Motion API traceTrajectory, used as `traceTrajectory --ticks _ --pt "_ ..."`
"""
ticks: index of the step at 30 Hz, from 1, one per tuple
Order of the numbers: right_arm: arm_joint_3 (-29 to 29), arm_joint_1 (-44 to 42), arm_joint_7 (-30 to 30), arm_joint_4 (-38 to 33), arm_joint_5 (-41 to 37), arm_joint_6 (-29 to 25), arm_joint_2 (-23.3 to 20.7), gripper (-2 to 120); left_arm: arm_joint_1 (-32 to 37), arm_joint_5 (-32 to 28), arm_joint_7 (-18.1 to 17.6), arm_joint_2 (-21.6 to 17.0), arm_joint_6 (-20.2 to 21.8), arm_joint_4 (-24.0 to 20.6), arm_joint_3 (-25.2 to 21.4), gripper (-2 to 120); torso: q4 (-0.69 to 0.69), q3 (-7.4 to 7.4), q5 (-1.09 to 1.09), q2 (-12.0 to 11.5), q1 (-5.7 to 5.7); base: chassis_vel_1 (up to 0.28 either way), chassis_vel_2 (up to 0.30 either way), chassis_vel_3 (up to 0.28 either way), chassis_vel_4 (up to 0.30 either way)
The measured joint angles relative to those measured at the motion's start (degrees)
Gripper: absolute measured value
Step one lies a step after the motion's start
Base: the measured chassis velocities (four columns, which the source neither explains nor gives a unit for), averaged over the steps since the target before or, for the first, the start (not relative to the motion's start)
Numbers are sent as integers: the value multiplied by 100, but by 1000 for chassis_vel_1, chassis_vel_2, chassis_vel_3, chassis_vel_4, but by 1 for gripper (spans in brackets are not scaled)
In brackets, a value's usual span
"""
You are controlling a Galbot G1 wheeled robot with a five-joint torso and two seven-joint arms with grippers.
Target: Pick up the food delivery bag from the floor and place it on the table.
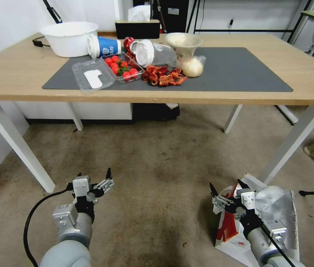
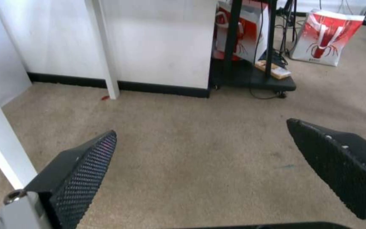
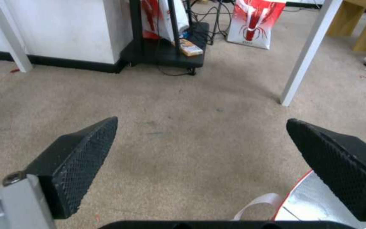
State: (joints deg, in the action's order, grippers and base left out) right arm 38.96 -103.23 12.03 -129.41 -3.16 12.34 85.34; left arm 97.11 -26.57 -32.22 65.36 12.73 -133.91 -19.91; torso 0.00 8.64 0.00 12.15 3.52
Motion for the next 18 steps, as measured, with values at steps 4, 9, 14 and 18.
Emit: traceTrajectory --ticks 4,9,14,18 --pt "5 -3 -1 -3 -1 1 -12 100 8 13 1 0 -2 -3 5 100 0 -61 0 -82 -20 0 0 0 0" --pt "24 -11 -1 -13 -14 1 -27 100 12 18 4 -7 -3 0 6 100 0 -139 0 -189 -49 0 0 0 0" --pt "22 -16 -2 -21 -26 1 -28 100 41 68 7 10 -9 5 32 100 0 -243 0 -317 -73 0 0 0 0" --pt "23 -9 -3 -20 -29 1 -33 100 61 73 8 12 -19 -2 33 100 0 -299 0 -388 -89 0 0 0 0"
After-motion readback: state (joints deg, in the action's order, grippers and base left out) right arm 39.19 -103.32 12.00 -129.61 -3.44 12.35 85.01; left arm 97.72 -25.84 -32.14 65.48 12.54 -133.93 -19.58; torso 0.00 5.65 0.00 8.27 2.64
